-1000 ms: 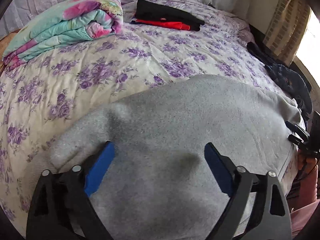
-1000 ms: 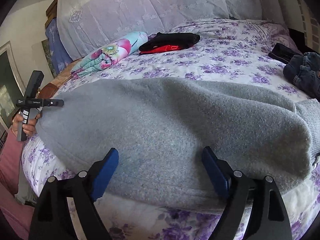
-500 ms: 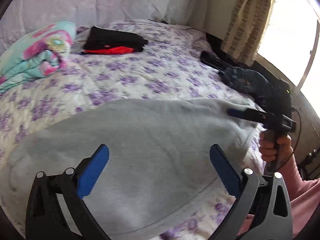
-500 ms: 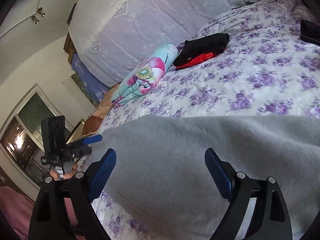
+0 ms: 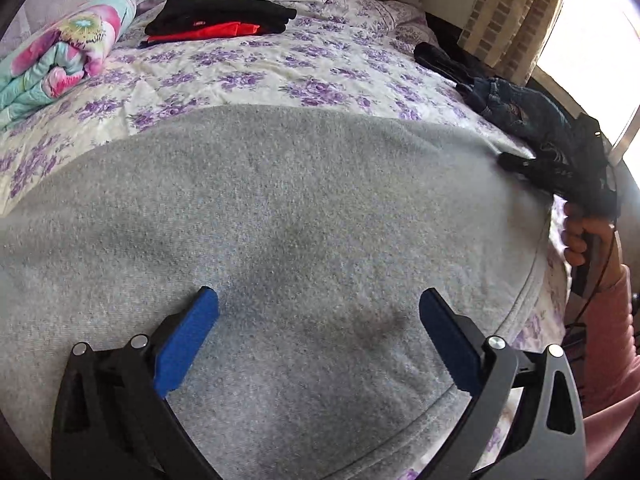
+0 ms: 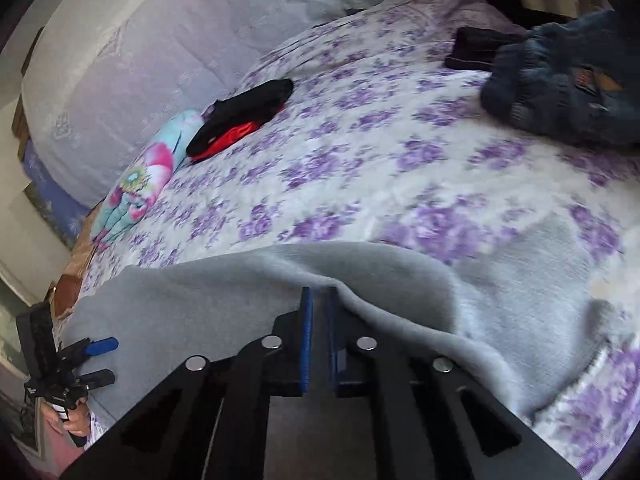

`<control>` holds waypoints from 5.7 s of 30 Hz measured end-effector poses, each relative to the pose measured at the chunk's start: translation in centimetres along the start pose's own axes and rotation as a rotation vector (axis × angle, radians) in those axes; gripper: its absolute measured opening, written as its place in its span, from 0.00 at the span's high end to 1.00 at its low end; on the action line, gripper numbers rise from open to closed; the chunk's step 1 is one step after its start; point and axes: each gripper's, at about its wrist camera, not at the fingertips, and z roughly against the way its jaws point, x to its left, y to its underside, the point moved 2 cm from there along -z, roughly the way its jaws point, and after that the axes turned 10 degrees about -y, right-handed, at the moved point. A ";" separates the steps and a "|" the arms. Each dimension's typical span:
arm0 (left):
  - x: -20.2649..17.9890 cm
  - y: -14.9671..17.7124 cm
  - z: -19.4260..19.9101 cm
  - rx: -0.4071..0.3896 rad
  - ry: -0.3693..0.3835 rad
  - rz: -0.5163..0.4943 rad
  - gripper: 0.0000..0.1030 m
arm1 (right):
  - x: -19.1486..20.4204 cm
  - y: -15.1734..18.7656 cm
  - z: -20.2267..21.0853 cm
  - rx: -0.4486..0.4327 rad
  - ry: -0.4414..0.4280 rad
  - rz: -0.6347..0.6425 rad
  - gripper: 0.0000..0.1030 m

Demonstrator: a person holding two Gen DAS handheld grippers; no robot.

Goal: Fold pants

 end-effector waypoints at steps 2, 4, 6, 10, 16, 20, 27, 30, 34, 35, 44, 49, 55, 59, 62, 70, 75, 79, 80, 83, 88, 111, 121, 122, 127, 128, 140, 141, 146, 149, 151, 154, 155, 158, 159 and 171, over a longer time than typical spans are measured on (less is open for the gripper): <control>-0.3 0.1 0.0 -0.004 -0.023 -0.014 0.04 | 1.9 0.2 0.6 -0.015 0.029 0.039 0.69; -0.2 0.2 0.1 -0.009 -0.026 -0.017 0.04 | 4.8 0.1 0.5 -0.029 0.001 0.128 0.38; -0.1 0.2 0.2 -0.012 -0.017 -0.010 0.04 | 7.7 -0.3 -0.7 -0.030 0.016 0.240 0.38; 0.1 0.3 0.4 -0.020 0.000 0.002 0.04 | 7.7 -1.3 -3.9 0.057 0.015 0.269 0.39; 0.0 0.4 0.4 -0.024 0.004 0.000 0.04 | 0.0 -1.4 -0.9 0.040 0.047 0.022 1.00; -0.1 0.4 0.3 -0.023 -0.007 -0.004 0.04 | 5.1 0.4 0.3 -0.004 0.110 0.135 0.52; 0.0 0.4 0.3 -0.023 0.001 -0.002 0.04 | 17.9 9.3 -4.3 0.195 -0.192 0.479 0.53; 0.0 0.4 0.3 -0.023 0.000 -0.004 0.04 | 15.8 10.5 -4.2 0.197 -0.059 0.555 0.55; -0.1 0.5 0.4 -0.023 0.000 -0.005 0.04 | 8.9 8.1 -0.3 0.096 0.035 0.393 0.61; -0.1 0.5 0.4 -0.021 -0.004 -0.007 0.04 | 7.6 7.8 0.6 0.076 0.082 0.378 0.62; 0.2 2.3 1.9 -0.017 -0.170 -0.064 0.04 | 3.9 8.0 2.9 0.010 0.295 0.335 0.47; 1.5 4.4 4.4 -0.034 -0.279 -0.100 0.04 | 7.1 6.7 2.9 0.001 0.376 0.393 0.44; 3.9 3.8 7.7 -0.065 -0.423 -0.082 0.04 | 15.6 4.9 -1.1 0.003 0.111 0.511 0.41; 7.3 3.0 7.9 -0.070 -0.521 0.000 0.04 | 21.5 5.6 -5.6 0.052 -0.004 0.631 0.39; 10.2 3.8 6.1 -0.027 -0.515 0.071 0.04 | 21.2 6.7 -8.1 0.129 -0.064 0.589 0.30; 11.1 5.4 7.7 -0.078 -0.451 0.060 0.04 | 9.3 4.8 -4.8 0.085 0.264 0.397 0.39; 10.2 4.5 8.4 -0.058 -0.514 0.068 0.04 | 6.9 5.3 1.5 -0.016 0.234 0.268 0.35; 7.2 3.0 9.7 -0.135 -0.505 0.008 0.04 | 5.1 6.7 7.4 -0.187 0.211 0.176 0.30; 6.2 2.5 9.9 -0.155 -0.478 -0.008 0.04 | 4.2 7.0 8.6 -0.217 0.204 0.135 0.30; 2.5 1.0 9.3 -0.193 -0.340 -0.039 0.04 | 0.9 7.6 10.7 -0.281 0.144 -0.009 0.29; -2.6 -0.4 4.4 -0.107 -0.110 0.010 0.04 | -3.7 8.2 10.0 -0.279 0.040 -0.205 0.30; -10.4 -1.5 0.3 -0.111 -0.107 0.102 0.04 | -7.2 4.9 3.7 -0.224 -0.185 -0.375 0.57; -13.4 -1.6 -1.9 -0.065 -0.284 0.198 0.04 | -6.9 5.3 3.7 -0.281 -0.133 -0.361 0.58; -13.9 -1.3 -2.3 -0.068 -0.317 0.176 0.04 | -6.9 5.3 3.7 -0.279 -0.117 -0.351 0.64; -14.3 -1.0 -2.1 -0.094 -0.352 0.160 0.04 | -5.1 5.0 4.1 -0.282 -0.016 -0.236 0.73; -14.2 -0.9 -2.1 -0.094 -0.348 0.161 0.04 | -3.6 4.6 4.4 -0.291 0.042 -0.158 0.74; -6.8 0.1 4.5 -0.236 -0.256 0.347 0.04 | 15.3 4.5 1.8 -0.287 0.462 0.827 0.76; -5.3 0.4 5.7 -0.271 -0.283 0.369 0.04 | 16.5 5.1 1.0 -0.270 0.470 0.888 0.76; 2.5 2.4 9.3 -0.352 -0.379 0.480 0.04 | 20.8 9.0 -3.6 -0.129 0.480 1.132 0.76; 5.9 3.7 9.8 -0.366 -0.392 0.564 0.04 | 22.1 11.7 -6.9 -0.013 0.494 1.257 0.76; 7.0 4.3 9.5 -0.365 -0.367 0.583 0.04 | 22.6 13.6 -8.4 0.047 0.508 1.340 0.76; 7.2 4.8 9.0 -0.365 -0.362 0.566 0.04 | 23.4 14.9 -8.6 0.063 0.529 1.413 0.76; 7.2 4.8 9.0 -0.372 -0.366 0.556 0.04 | 23.6 15.0 -8.3 0.067 0.532 1.423 0.76; 7.1 4.8 9.0 -0.387 -0.341 0.540 0.04 | 23.6 15.5 -8.4 0.094 0.534 1.437 0.75; 7.2 4.8 8.9 -0.384 -0.327 0.541 0.04 | 23.5 15.7 -8.7 0.110 0.529 1.435 0.74; 7.5 5.1 8.9 -0.394 -0.279 0.562 0.04 | 26.5 11.2 -1.4 0.163 0.001 1.069 0.26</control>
